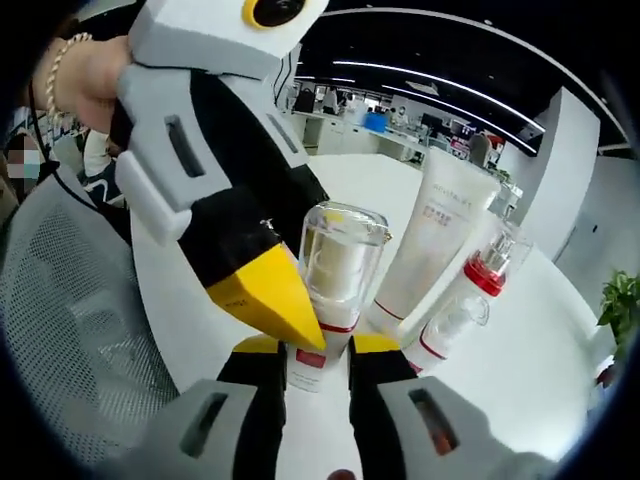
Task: Arrange the skincare products in the storage area until every visible bottle or jar stands upright without overlapping.
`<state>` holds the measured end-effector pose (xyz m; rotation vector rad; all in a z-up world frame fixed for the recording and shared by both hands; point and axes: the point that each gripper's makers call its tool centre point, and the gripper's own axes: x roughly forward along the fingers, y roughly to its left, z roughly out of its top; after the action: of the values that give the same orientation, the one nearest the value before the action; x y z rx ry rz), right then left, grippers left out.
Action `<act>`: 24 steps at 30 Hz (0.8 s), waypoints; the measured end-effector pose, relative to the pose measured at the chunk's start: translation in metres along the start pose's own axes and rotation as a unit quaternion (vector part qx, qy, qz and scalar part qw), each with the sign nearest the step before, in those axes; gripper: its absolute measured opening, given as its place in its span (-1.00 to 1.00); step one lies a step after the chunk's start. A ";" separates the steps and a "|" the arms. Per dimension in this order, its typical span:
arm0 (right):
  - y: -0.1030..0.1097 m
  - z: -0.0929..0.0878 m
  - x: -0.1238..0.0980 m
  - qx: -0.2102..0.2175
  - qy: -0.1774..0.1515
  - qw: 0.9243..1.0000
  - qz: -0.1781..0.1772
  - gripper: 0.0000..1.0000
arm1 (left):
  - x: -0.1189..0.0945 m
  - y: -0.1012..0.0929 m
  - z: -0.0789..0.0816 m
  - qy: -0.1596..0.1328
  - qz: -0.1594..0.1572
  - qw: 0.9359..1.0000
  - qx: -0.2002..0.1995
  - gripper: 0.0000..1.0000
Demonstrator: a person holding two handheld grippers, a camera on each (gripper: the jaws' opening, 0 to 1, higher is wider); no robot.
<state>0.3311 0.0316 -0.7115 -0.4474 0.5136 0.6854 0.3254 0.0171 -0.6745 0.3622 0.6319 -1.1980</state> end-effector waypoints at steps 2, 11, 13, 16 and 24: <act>-0.001 -0.002 0.001 0.007 0.005 1.000 -0.003 -0.55 | 0.004 0.001 -0.001 0.003 -0.001 1.000 0.004 -0.68; -0.002 -0.013 0.007 0.040 0.020 0.999 -0.012 -0.55 | 0.013 0.000 -0.006 0.025 -0.012 0.999 0.047 -0.68; -0.003 -0.014 0.008 0.038 0.022 0.999 -0.013 -0.55 | 0.014 0.000 -0.007 0.026 -0.016 0.998 0.054 -0.68; -0.002 -0.017 0.008 0.037 0.026 0.999 -0.010 -0.55 | 0.016 -0.001 -0.008 0.030 -0.025 0.997 0.072 -0.68; 0.000 -0.023 0.008 0.036 0.034 0.999 -0.003 -0.54 | 0.020 -0.004 -0.012 0.036 -0.040 0.994 0.098 -0.68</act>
<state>0.3296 0.0230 -0.7342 -0.4051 0.5987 0.6457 0.3233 0.0076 -0.6959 0.5507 0.5974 -1.3330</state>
